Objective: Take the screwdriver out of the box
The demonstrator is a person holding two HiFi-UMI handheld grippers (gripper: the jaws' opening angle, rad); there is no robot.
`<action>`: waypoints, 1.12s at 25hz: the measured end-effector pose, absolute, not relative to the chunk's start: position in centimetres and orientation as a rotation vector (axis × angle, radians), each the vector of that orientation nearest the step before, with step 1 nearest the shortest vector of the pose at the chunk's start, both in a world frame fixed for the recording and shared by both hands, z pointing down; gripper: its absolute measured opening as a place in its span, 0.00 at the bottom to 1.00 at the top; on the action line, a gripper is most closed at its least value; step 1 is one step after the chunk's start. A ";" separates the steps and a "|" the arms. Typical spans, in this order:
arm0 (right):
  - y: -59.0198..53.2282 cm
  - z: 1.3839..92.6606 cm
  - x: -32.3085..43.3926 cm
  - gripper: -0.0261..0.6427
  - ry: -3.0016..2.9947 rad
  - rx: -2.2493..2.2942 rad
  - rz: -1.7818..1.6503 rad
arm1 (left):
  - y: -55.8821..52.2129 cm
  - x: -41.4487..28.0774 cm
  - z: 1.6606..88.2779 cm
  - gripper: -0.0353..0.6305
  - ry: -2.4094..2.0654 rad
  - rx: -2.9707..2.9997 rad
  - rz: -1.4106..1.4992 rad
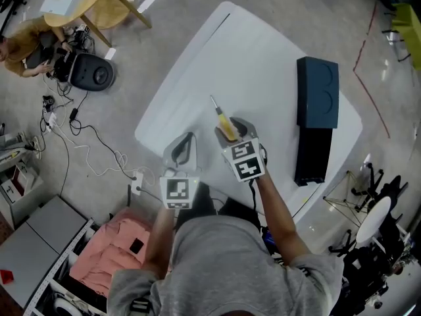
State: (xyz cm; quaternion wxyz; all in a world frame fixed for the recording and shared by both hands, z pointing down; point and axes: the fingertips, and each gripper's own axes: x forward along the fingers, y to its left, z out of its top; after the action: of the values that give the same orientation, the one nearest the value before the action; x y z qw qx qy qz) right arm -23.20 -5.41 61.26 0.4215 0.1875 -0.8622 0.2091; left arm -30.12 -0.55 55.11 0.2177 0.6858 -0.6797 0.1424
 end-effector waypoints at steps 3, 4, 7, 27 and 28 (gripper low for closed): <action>-5.2 59.6 -22.9 0.34 -2.185 0.500 0.509 | -0.2 -30.1 54.0 0.07 -1.895 1.918 0.390; -5.2 58.9 -22.8 0.33 -2.196 0.514 0.502 | -0.2 -30.1 53.5 0.07 -1.900 1.927 0.385; -5.2 56.8 -22.3 0.31 -2.229 0.564 0.466 | 0.0 -30.1 52.0 0.07 -1.915 1.958 0.378; -3.8 42.8 -14.8 0.11 -2.417 1.093 0.337 | 1.3 -26.8 40.0 0.07 -1.909 2.304 0.324; -3.6 42.3 -14.4 0.10 -2.422 1.118 0.330 | 1.3 -26.5 39.6 0.07 -1.899 2.323 0.315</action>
State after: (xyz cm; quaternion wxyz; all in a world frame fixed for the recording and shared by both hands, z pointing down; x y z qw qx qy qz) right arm -14.45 -3.59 42.32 0.2248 0.4052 -0.8781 0.1196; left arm -26.49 1.35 39.65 0.0623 0.7684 -0.6284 0.1042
